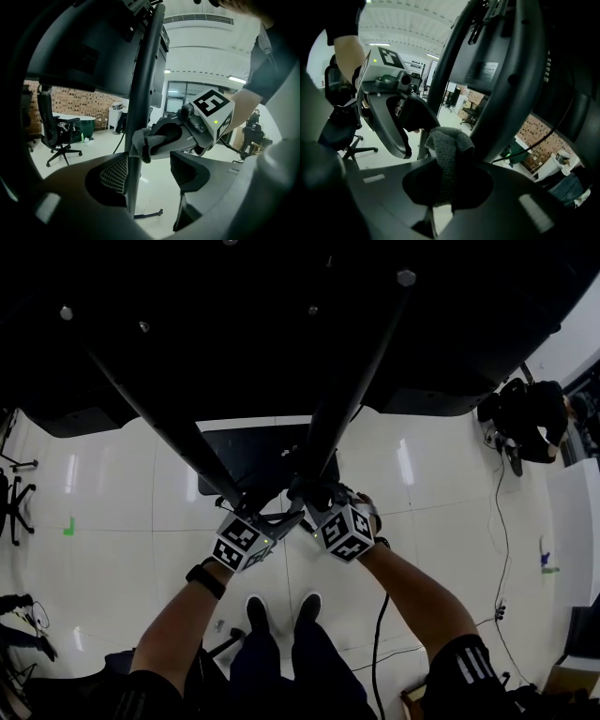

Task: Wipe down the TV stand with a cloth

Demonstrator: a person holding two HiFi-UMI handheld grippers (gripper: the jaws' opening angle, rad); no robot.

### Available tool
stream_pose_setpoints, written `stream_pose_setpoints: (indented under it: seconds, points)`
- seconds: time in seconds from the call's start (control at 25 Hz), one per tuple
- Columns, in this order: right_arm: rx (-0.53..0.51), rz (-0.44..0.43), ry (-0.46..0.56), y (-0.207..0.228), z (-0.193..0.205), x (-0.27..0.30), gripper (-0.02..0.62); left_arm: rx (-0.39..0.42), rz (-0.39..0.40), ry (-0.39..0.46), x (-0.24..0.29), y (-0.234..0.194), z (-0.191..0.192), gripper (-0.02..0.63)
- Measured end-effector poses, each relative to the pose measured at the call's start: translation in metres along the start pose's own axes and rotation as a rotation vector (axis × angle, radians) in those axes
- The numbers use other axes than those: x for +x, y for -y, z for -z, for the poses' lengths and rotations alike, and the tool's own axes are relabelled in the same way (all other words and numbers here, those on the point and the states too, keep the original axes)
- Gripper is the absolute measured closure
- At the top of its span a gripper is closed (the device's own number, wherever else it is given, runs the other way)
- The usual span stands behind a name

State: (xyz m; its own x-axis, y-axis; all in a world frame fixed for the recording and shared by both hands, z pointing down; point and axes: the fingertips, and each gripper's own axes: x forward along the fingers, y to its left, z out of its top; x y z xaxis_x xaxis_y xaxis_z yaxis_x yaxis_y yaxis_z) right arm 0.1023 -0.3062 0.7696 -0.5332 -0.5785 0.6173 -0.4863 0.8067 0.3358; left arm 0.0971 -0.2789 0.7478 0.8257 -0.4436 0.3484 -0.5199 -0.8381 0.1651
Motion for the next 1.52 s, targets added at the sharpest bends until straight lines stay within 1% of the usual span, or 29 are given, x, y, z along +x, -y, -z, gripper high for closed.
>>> stream_pose_setpoints:
  seconds: [0.16, 0.32, 0.48, 0.6, 0.72, 0.88, 1.0, 1.12, 1.24, 1.4, 1.52]
  points:
    - [0.012, -0.024, -0.031, -0.015, 0.031, 0.024, 0.558, -0.003, -0.012, -0.013, 0.013, -0.010, 0.032, 0.303]
    - [-0.005, -0.045, -0.060, -0.029, 0.061, 0.048, 0.558, -0.017, -0.012, -0.033, 0.024, -0.017, 0.060, 0.304]
    - [0.020, -0.060, -0.094, -0.042, 0.090, 0.073, 0.558, -0.023, -0.016, -0.061, 0.034, -0.024, 0.089, 0.303]
    - [0.025, -0.078, -0.130, -0.053, 0.113, 0.091, 0.558, -0.043, -0.018, -0.075, 0.041, -0.028, 0.109, 0.302]
    - [0.049, -0.093, -0.170, -0.058, 0.136, 0.107, 0.558, -0.066, -0.008, -0.096, 0.050, -0.029, 0.128, 0.302]
    - [0.104, -0.094, -0.227, -0.064, 0.164, 0.123, 0.557, -0.091, -0.016, -0.128, 0.054, -0.035, 0.153, 0.301]
    - [0.132, -0.090, -0.251, -0.063, 0.176, 0.128, 0.557, -0.112, -0.019, -0.148, 0.053, -0.036, 0.167, 0.301]
    - [0.172, -0.083, -0.233, -0.064, 0.171, 0.125, 0.557, -0.124, -0.011, -0.153, 0.047, -0.033, 0.170, 0.301]
    - [0.228, -0.074, -0.182, -0.069, 0.152, 0.110, 0.557, -0.121, -0.014, -0.125, 0.036, -0.030, 0.159, 0.301]
    - [0.327, -0.045, -0.070, -0.073, 0.107, 0.074, 0.557, -0.136, -0.006, -0.056, 0.008, -0.012, 0.122, 0.301]
    - [0.358, -0.034, 0.014, -0.079, 0.064, 0.042, 0.557, -0.141, -0.024, -0.004, -0.024, -0.004, 0.097, 0.301]
